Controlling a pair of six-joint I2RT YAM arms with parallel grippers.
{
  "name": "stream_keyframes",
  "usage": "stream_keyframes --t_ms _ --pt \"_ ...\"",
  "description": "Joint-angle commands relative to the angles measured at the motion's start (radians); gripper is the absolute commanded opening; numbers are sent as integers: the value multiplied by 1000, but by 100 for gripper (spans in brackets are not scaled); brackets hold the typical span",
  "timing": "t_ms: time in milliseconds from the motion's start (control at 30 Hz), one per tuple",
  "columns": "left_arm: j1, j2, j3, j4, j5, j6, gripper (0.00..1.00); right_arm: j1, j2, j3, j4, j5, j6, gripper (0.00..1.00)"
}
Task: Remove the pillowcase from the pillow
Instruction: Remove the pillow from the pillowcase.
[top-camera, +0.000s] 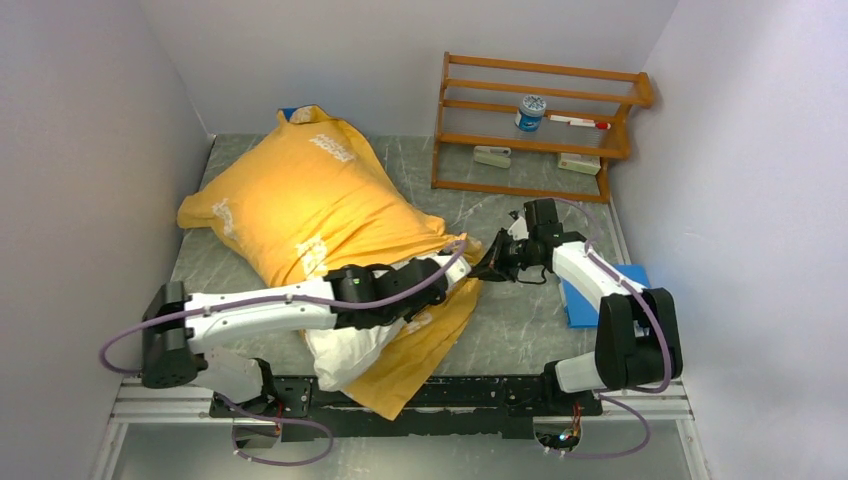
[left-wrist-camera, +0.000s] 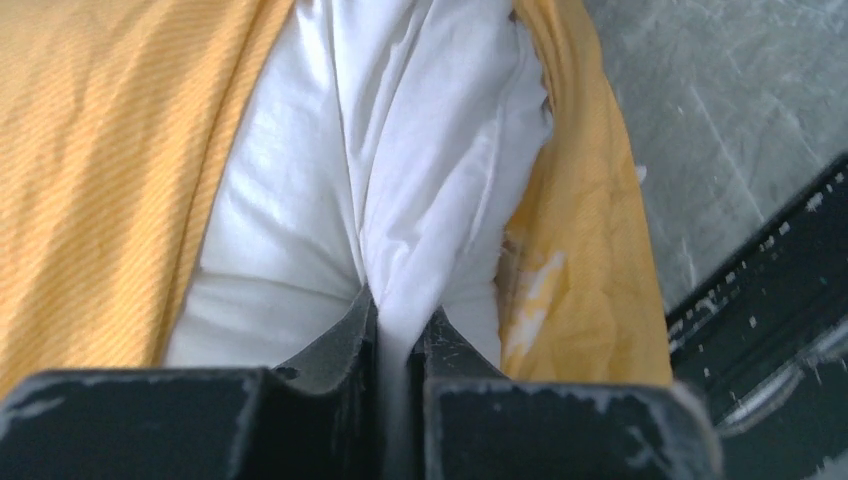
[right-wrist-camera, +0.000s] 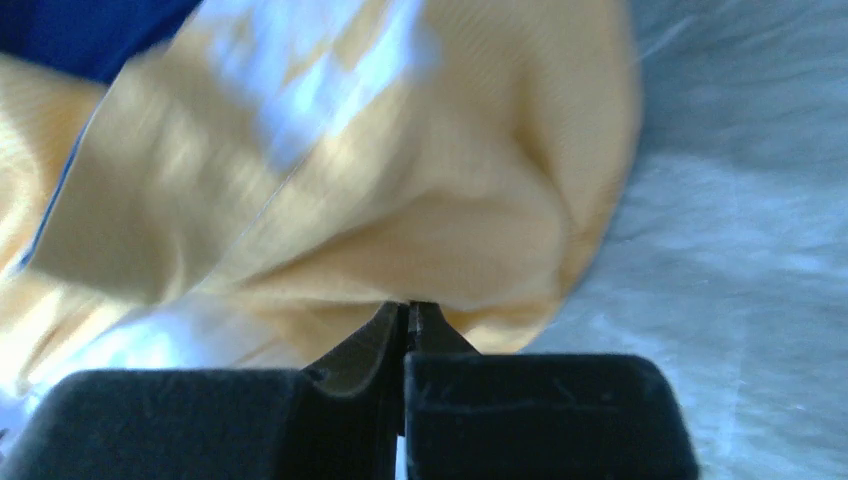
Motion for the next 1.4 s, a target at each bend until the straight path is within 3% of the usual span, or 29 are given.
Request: stream_keyframes --t_ms 0,33,133,267,433,633,800,967,1200,1267,1367 --pt "4 -194 -6 -132 -53 -72 5 -40 57 17 67 171 -89 6" --pt "8 -202 -11 -132 -60 -77 5 -39 48 22 76 117 -104 11" --pt "16 -188 -4 -122 -73 -90 5 -36 -12 21 86 -23 -116 38" --pt "19 -132 23 -65 -85 -91 5 -27 -134 1 46 -93 -110 70" --pt "45 -50 89 -28 -79 -82 5 51 -286 -78 62 -179 -79 84" --pt "90 -6 148 -29 -52 -90 5 244 -368 -148 67 33 62 85" --pt "97 -15 148 -10 0 -74 5 290 -399 -170 89 220 169 82" --pt "97 -25 133 -16 16 -84 5 326 -381 -170 273 259 245 80" --pt "97 -12 148 -23 -2 -99 5 426 -267 -128 270 344 242 79" --pt "97 -3 152 -32 -12 -100 5 442 -272 -130 259 374 235 77" --pt "97 -7 151 -39 -25 -103 5 451 -298 -152 214 477 255 61"
